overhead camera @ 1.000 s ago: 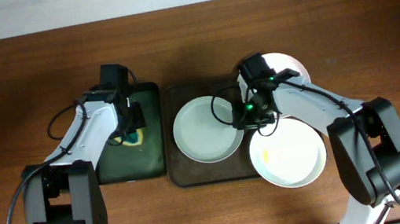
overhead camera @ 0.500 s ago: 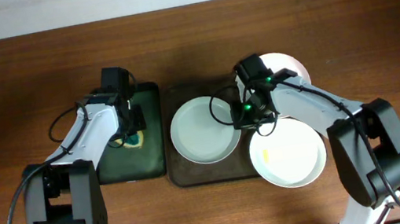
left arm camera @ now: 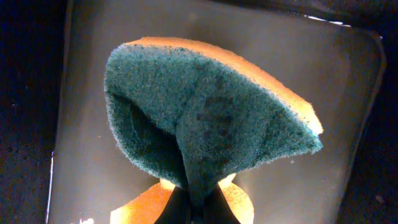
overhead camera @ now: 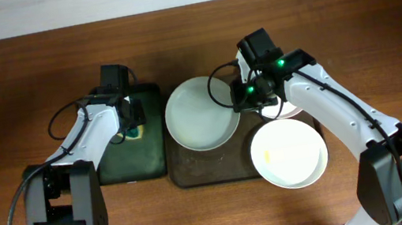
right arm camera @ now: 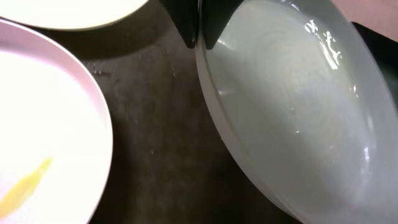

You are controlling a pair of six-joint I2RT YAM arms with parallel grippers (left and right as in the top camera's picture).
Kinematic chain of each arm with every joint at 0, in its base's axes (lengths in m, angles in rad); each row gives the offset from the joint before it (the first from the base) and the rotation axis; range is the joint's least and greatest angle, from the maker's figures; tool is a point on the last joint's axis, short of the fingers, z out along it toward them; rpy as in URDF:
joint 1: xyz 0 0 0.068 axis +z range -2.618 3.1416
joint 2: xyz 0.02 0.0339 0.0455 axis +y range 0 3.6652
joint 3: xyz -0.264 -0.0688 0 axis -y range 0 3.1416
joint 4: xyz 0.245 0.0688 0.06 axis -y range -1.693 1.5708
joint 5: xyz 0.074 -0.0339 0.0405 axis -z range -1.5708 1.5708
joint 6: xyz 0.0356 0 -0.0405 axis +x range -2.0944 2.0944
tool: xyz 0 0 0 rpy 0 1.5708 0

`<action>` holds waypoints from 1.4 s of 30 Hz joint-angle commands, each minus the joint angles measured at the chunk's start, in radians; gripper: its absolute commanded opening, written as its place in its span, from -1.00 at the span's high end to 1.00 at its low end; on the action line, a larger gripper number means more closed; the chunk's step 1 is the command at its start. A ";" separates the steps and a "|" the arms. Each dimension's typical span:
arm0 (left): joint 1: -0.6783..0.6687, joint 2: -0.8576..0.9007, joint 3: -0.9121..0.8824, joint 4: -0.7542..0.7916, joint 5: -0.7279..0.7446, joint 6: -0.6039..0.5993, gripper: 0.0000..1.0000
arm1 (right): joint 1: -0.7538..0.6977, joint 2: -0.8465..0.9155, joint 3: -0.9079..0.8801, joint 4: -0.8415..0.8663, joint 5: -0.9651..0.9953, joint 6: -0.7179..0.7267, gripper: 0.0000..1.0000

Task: Clean dirty plates on tray and stack at the side

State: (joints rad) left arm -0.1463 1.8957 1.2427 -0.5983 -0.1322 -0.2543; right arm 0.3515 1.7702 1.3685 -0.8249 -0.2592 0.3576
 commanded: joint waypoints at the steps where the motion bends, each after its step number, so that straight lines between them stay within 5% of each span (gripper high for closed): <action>1: 0.005 -0.039 0.047 0.002 -0.017 0.002 0.99 | 0.002 -0.016 0.060 -0.001 0.002 0.000 0.92; 7: 0.005 -0.090 0.055 -0.018 -0.096 0.002 1.00 | 0.002 -0.016 0.066 -0.002 0.010 0.019 0.92; 23: 0.005 -0.446 0.056 -0.188 0.005 0.001 1.00 | 0.002 -0.015 0.066 0.002 0.036 0.052 0.92; 42: 0.005 -0.636 0.055 -0.346 0.005 0.000 1.00 | 0.109 0.024 0.079 0.229 0.104 0.147 0.92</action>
State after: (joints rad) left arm -0.1459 1.3159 1.2747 -0.9337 -0.1307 -0.2543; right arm 0.4160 1.7718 1.4124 -0.6258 -0.1802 0.4603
